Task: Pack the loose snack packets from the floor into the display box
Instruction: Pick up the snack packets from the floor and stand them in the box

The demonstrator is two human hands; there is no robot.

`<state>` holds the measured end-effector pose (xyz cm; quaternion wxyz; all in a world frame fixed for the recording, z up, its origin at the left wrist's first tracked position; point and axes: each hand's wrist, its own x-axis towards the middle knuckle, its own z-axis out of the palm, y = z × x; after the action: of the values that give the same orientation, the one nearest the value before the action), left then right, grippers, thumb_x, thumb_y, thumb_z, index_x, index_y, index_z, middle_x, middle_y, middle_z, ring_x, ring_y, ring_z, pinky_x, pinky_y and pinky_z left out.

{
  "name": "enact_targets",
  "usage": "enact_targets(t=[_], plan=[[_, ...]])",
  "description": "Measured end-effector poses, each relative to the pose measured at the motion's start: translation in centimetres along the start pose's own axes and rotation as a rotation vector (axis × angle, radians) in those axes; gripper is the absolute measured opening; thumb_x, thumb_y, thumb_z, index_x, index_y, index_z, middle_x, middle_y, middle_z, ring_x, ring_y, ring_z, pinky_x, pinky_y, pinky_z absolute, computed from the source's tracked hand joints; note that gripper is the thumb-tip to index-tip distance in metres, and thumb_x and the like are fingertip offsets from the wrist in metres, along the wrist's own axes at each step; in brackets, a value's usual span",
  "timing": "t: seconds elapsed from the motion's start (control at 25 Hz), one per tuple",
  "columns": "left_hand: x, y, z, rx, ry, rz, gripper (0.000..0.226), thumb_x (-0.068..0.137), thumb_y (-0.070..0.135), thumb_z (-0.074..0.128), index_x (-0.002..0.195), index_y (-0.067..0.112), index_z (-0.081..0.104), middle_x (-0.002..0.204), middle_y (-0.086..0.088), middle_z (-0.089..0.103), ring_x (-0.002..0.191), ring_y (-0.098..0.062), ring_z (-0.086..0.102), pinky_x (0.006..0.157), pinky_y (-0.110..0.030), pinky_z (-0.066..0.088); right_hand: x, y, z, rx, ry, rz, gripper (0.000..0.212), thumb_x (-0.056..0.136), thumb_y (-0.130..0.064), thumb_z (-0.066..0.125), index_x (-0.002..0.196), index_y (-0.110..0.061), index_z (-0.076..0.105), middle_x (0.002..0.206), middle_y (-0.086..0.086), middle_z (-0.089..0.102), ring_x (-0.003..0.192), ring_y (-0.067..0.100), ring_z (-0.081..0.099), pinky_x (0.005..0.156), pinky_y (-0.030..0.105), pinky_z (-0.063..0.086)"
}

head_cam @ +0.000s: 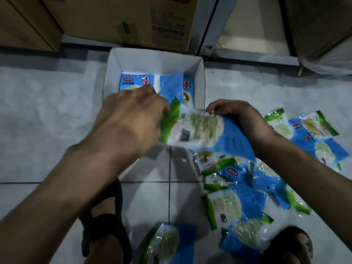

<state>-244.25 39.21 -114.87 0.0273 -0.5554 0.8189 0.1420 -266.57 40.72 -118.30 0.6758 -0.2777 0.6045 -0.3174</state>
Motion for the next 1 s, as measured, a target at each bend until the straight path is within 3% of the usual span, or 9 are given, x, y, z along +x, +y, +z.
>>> enact_targets(t=[0.2,0.32,0.44,0.52,0.6,0.68,0.76,0.92,1.0], plan=[[1.5,-3.0,-1.8,0.053,0.176,-0.185,0.036,0.086,0.017,0.057,0.117,0.032,0.066,0.123,-0.007,0.056,0.106,-0.039,0.059,0.081,-0.042,0.045,1.8,-2.9,2.5,0.223,-0.094,0.149,0.021,0.075,-0.009,0.047,0.066,-0.011,0.065,0.078,0.011,0.069,0.070,0.024,0.067,0.061,0.028,0.057],[1.2,-4.8,-2.3,0.007,0.265,-0.236,0.036,0.085,0.015,0.057,0.114,0.033,0.069,0.119,-0.005,0.060,0.104,-0.038,0.060,0.079,-0.041,0.045,3.0,-3.6,3.2,0.169,-0.059,0.170,0.024,0.082,-0.004,0.036,0.070,-0.007,0.057,0.063,0.006,0.062,0.045,0.011,0.059,0.038,0.016,0.043],[1.3,-4.8,-2.1,-0.053,0.258,-0.134,0.031,0.089,0.025,0.049,0.109,0.035,0.070,0.105,0.004,0.061,0.098,-0.028,0.062,0.074,-0.034,0.043,3.9,-4.5,3.5,0.187,-0.075,0.266,0.020,0.077,-0.005,0.041,0.063,-0.008,0.055,0.047,-0.002,0.046,0.037,0.005,0.040,0.038,0.013,0.029],[1.2,-4.5,-1.4,-0.136,0.235,-0.027,0.038,0.090,0.037,0.036,0.103,0.033,0.072,0.091,0.006,0.057,0.085,-0.023,0.062,0.067,-0.031,0.040,4.4,-5.4,3.9,0.265,-0.066,0.322,0.003,0.066,-0.008,0.053,0.065,-0.008,0.056,0.048,-0.002,0.044,0.038,0.004,0.040,0.039,0.012,0.033],[1.1,-4.6,-0.6,-0.232,0.191,0.004,0.051,0.090,0.057,0.030,0.093,0.030,0.073,0.080,0.005,0.053,0.073,-0.019,0.057,0.060,-0.031,0.038,4.9,-6.0,4.0,0.374,-0.069,0.365,0.010,0.067,-0.010,0.058,0.073,-0.003,0.062,0.056,0.001,0.052,0.039,0.005,0.048,0.038,0.013,0.042],[1.2,-4.9,0.6,-0.240,0.158,-0.024,0.056,0.084,0.072,0.036,0.089,0.029,0.073,0.083,0.006,0.059,0.075,-0.016,0.058,0.064,-0.033,0.045,5.7,-6.0,4.5,0.534,-0.087,0.387,0.018,0.081,-0.012,0.054,0.087,0.002,0.065,0.072,0.005,0.060,0.045,0.010,0.059,0.041,0.020,0.051],[1.4,-5.0,2.0,-0.268,0.190,-0.057,0.044,0.084,0.063,0.052,0.088,0.026,0.074,0.087,0.006,0.065,0.078,-0.018,0.062,0.067,-0.036,0.049,6.4,-5.7,5.1,0.641,-0.079,0.379,0.030,0.093,-0.020,0.046,0.102,0.004,0.062,0.083,0.009,0.063,0.054,0.015,0.064,0.048,0.025,0.055],[1.9,-6.3,3.0,-0.621,0.245,-0.253,0.028,0.085,0.041,0.068,0.075,0.016,0.075,0.066,0.003,0.066,0.063,-0.017,0.063,0.061,-0.031,0.046,6.9,-5.0,5.8,0.372,-0.148,0.184,0.044,0.094,-0.050,0.044,0.094,-0.009,0.061,0.072,0.004,0.052,0.060,0.014,0.049,0.060,0.024,0.041],[2.0,-7.0,3.1,-0.759,0.187,-0.335,0.024,0.082,0.040,0.072,0.074,0.017,0.075,0.060,0.006,0.068,0.057,-0.010,0.063,0.059,-0.027,0.044,6.8,-4.6,6.2,0.131,-0.185,-0.003,0.049,0.090,-0.058,0.046,0.098,-0.014,0.066,0.077,0.000,0.061,0.066,0.011,0.056,0.065,0.022,0.042]])
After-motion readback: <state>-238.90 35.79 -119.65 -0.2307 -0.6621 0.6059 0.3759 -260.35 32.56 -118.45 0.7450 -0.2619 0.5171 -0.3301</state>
